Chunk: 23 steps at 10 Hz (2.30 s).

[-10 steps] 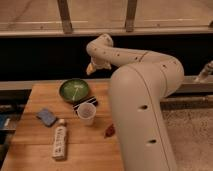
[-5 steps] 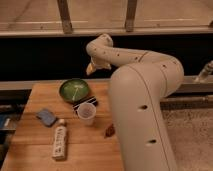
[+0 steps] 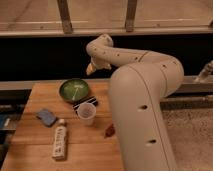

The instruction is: Place the bottle in the ceramic bowl

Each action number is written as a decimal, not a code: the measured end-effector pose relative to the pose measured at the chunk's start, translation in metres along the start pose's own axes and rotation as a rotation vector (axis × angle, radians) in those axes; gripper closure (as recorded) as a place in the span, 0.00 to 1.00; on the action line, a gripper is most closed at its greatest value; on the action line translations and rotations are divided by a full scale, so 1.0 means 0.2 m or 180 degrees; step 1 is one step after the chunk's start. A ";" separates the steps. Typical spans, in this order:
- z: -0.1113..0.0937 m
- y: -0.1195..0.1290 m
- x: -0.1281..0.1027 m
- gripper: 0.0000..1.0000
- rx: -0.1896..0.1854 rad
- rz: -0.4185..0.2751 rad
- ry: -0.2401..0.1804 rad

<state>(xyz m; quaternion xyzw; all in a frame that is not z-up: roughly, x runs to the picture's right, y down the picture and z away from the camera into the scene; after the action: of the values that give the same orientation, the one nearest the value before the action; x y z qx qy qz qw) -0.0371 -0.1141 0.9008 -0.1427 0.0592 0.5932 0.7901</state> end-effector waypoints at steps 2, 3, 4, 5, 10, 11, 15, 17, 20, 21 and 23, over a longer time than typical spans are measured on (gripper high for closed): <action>0.00 0.00 0.00 0.20 0.0000 0.0000 0.0000; 0.00 0.00 0.00 0.20 0.0000 0.0000 0.0000; 0.00 0.00 0.00 0.20 0.0000 0.0000 0.0000; 0.00 0.00 0.00 0.20 0.0000 0.0000 0.0000; 0.00 0.00 0.00 0.20 -0.0009 -0.0006 0.0001; 0.00 0.01 0.00 0.20 -0.0038 -0.0029 0.0011; -0.03 0.26 0.06 0.20 -0.0393 -0.0357 0.0180; -0.06 0.38 0.12 0.20 -0.0531 -0.0486 0.0290; -0.13 0.56 0.23 0.20 -0.0637 -0.0716 0.0459; -0.15 0.58 0.28 0.20 -0.0639 -0.0697 0.0491; -0.19 0.59 0.38 0.20 -0.0604 -0.0671 0.0508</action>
<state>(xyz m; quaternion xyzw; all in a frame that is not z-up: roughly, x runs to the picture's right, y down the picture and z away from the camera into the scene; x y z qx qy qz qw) -0.1239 -0.0257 0.8256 -0.2687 0.0503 0.4967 0.8237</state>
